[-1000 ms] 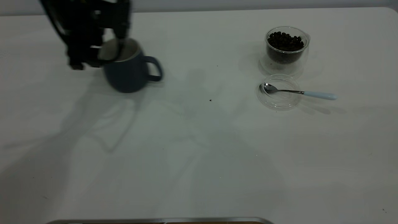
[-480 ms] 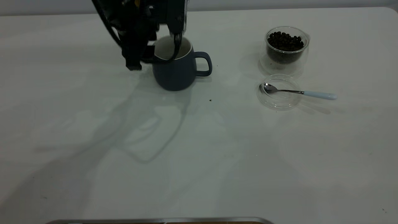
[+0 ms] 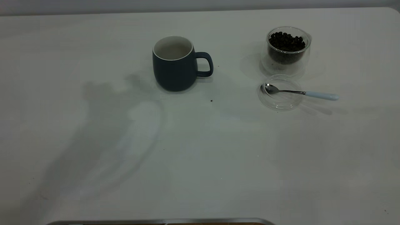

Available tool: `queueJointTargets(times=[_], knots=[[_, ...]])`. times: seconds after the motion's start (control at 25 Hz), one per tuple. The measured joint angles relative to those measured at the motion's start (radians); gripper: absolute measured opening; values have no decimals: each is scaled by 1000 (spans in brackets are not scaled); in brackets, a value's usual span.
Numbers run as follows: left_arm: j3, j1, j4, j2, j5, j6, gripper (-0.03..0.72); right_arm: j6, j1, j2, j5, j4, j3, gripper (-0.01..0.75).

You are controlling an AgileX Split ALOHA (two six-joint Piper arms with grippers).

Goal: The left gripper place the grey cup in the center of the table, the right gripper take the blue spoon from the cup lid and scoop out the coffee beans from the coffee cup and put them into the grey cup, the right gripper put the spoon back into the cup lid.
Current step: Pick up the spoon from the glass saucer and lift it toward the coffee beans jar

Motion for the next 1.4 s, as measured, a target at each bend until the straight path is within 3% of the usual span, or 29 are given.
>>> queueJointTargets(times=[0.28,0.68,1.0,1.2,1.4], knots=[[0,0,-17,-317,373,-197,545,0,0,0,0,0,0,395],[100,0,-178,-743,375,-226,545,0,0,0,0,1,0,395],[464,-1,-369,-1196,375,-139,545,0,0,0,0,2,0,395],[692,-1,-386,-1400,370,-112,545,0,0,0,0,2,0,395],[811,-1,-423,-1487,369,-109,545,0,0,0,0,3,0,395]])
